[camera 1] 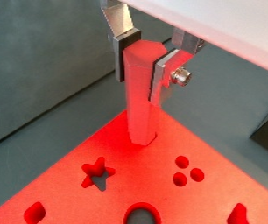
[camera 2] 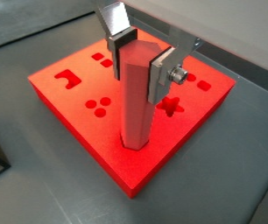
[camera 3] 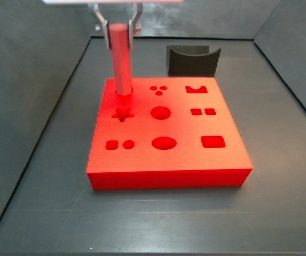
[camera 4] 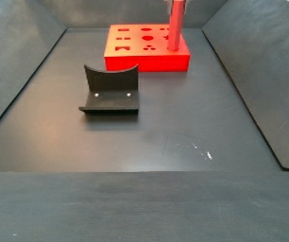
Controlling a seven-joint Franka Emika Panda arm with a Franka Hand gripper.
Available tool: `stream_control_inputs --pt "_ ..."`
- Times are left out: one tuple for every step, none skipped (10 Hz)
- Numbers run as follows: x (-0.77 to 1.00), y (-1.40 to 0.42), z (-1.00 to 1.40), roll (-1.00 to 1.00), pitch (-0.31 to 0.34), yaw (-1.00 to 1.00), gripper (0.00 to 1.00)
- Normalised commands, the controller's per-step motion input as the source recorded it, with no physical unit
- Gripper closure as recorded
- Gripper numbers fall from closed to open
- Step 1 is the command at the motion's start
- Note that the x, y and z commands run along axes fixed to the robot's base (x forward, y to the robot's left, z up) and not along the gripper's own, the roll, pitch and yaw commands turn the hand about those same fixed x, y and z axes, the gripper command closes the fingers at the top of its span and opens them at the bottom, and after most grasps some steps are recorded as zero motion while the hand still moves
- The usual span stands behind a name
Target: Insert the hexagon object.
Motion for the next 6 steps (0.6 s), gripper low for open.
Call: stream_control_inputs --pt "0.0 -0.02 -0.9 0.15 -0.114 0.0 1.0" --pt "0.2 0.0 -0.89 0.18 -0.067 0.0 1.0" --pt "0.62 0.0 -0.79 0.21 0.0 -0.12 1.0" --pt "0.65 0.01 -0.75 0.16 0.0 -0.21 1.0" --pt "0.64 0.03 -0.74 0.14 0.0 -0.23 1.0" --pt "0.28 0.01 -0.85 0.13 -0.041 -0.18 1.0"
